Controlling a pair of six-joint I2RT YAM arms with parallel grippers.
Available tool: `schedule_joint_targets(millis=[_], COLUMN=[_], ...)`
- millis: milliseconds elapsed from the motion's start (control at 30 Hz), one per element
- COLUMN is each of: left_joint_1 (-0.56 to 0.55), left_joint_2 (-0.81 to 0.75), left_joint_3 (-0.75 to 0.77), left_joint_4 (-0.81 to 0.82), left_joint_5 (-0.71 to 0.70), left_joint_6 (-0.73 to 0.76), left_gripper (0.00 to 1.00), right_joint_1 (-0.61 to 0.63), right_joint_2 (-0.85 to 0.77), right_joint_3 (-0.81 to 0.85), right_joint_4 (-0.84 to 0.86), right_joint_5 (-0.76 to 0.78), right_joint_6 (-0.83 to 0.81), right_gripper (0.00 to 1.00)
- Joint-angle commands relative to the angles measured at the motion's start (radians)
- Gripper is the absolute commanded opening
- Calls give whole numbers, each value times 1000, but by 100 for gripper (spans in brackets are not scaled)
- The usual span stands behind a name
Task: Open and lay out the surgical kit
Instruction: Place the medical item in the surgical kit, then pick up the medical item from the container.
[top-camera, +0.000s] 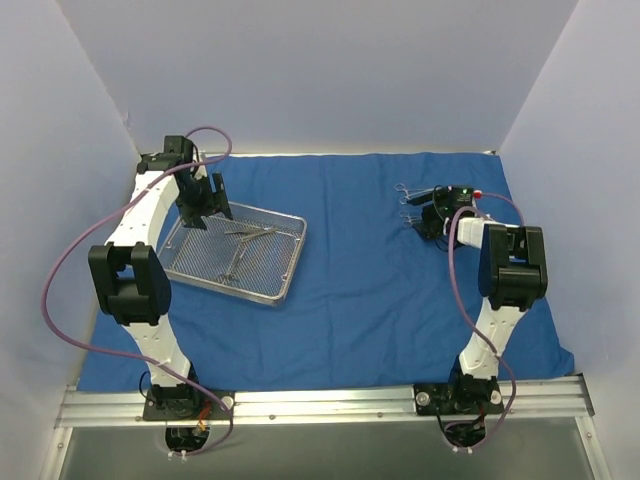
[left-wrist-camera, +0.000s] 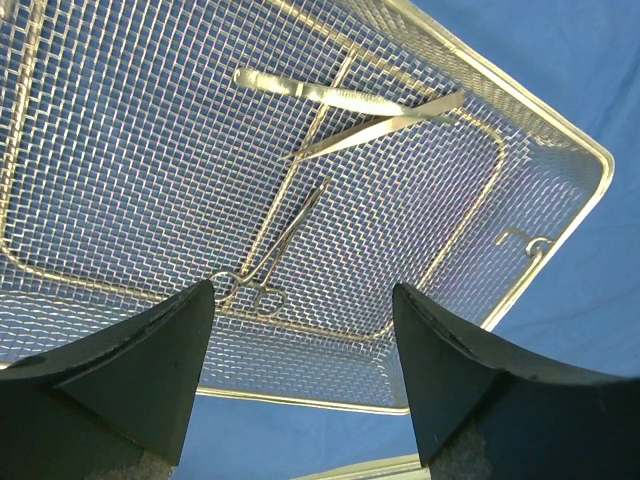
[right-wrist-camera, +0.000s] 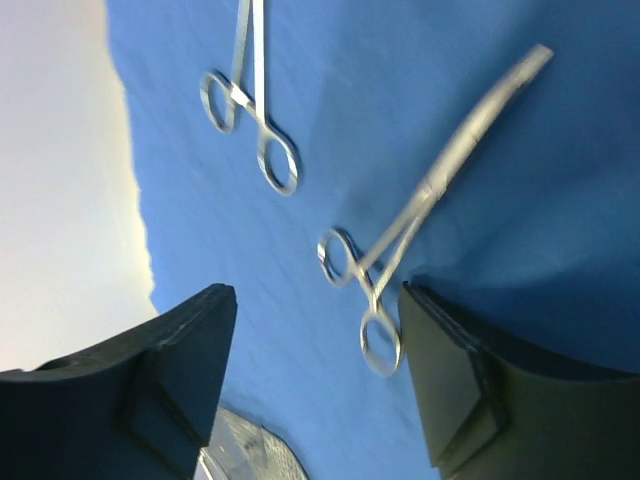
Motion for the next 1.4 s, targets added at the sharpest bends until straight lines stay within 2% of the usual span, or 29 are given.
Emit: schedule_joint_targets(millis=[0, 100, 167, 333, 467, 533, 600, 733, 967, 1100, 1367], left_joint_1=[5, 5, 2, -20, -101, -131, -168, -193, -205, -205, -217], left_joint_2=[-19, -15, -16, -30, 14, 39, 71, 97, 105, 137, 197], left_joint_3=[-18, -36, -54, -96, -101, -94, -91, -127, -213, -208, -266], left_joint_4=[14, -3, 2, 20, 11, -1, -8, 6, 46, 68, 144], left_joint_5=[-2, -10, -20, -40, -111, -157, -217, -269, -346, -330, -307], left_joint_6=[13, 12, 13, 38, 72, 75, 73, 59, 69, 79, 72], left_gripper=[81, 81, 81, 78, 65, 62, 62, 62, 61, 54, 53], right_joint_1=[17, 25, 24, 10, 39, 74, 125, 189, 198, 198, 203], right_joint_2=[-93, -162, -215, -301, -215, -171, -153, -183, -199, -191, -191], right_joint_3=[5, 27, 56, 159, 304, 411, 452, 403, 343, 352, 374], right_joint_4=[-293, -445, -630, -747, -760, -802, -814, -746, -705, -700, -708], right_joint_5=[37, 51, 89, 133, 42, 12, 17, -37, -80, -98, -114], right_joint_6=[-49, -78, -125, -280, -409, -474, -501, -489, -520, -523, -528], right_gripper=[71, 74, 74, 72, 68, 68, 68, 68, 68, 68, 67])
